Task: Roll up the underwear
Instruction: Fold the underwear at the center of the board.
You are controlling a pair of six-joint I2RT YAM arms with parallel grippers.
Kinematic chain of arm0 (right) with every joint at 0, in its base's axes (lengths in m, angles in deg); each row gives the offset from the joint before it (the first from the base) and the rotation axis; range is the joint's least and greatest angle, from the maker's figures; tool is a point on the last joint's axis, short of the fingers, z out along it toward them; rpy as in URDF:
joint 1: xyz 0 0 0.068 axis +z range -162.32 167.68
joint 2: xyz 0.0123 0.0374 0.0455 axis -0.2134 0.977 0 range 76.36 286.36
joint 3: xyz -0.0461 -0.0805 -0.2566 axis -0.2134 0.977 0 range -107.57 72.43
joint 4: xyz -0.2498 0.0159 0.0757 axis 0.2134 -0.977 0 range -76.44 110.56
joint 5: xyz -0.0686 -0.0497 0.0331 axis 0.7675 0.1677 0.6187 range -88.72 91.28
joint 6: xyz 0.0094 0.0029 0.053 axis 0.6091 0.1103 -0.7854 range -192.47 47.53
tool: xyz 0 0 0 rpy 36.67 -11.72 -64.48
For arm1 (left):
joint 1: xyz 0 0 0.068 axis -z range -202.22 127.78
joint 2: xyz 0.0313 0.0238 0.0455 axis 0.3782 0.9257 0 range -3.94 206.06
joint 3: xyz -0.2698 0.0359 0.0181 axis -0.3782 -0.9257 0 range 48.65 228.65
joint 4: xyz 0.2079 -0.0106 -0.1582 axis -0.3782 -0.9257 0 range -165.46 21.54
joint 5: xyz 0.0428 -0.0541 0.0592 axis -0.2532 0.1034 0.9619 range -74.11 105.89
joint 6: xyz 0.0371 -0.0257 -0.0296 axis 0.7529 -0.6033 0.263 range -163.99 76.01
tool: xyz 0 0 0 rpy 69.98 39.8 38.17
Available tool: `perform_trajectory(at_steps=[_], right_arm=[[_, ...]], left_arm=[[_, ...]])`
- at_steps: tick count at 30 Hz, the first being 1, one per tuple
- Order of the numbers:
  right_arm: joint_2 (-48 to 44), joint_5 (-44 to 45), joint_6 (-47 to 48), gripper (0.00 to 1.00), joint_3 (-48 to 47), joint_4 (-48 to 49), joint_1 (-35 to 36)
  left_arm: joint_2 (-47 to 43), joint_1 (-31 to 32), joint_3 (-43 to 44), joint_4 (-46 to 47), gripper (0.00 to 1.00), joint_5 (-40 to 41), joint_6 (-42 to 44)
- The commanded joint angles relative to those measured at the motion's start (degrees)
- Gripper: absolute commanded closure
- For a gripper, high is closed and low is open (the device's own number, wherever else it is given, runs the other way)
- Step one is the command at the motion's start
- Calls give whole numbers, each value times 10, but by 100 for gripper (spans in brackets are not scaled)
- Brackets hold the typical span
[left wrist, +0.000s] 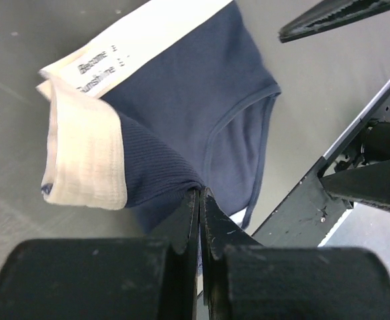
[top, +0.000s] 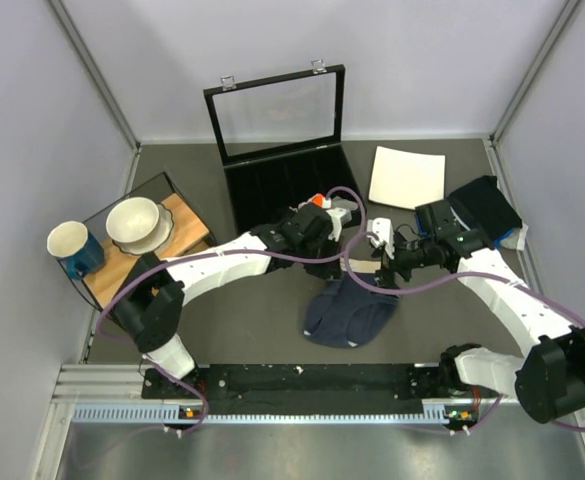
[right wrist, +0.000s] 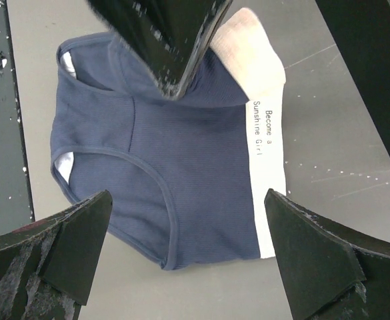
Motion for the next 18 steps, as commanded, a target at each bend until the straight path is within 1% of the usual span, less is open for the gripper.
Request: perform_trajectory(at_steps=[1, 10, 18], right_arm=[[-22, -13, -8, 1, 0, 11, -17], [-40, 16, -25, 1, -7, 10, -34], [-49, 37, -33, 1, -16, 8, -44]], left_arm=[[35, 26, 51, 7, 100, -6, -18], [114, 65, 135, 1, 100, -12, -31], [176, 79, 175, 1, 100, -17, -43]])
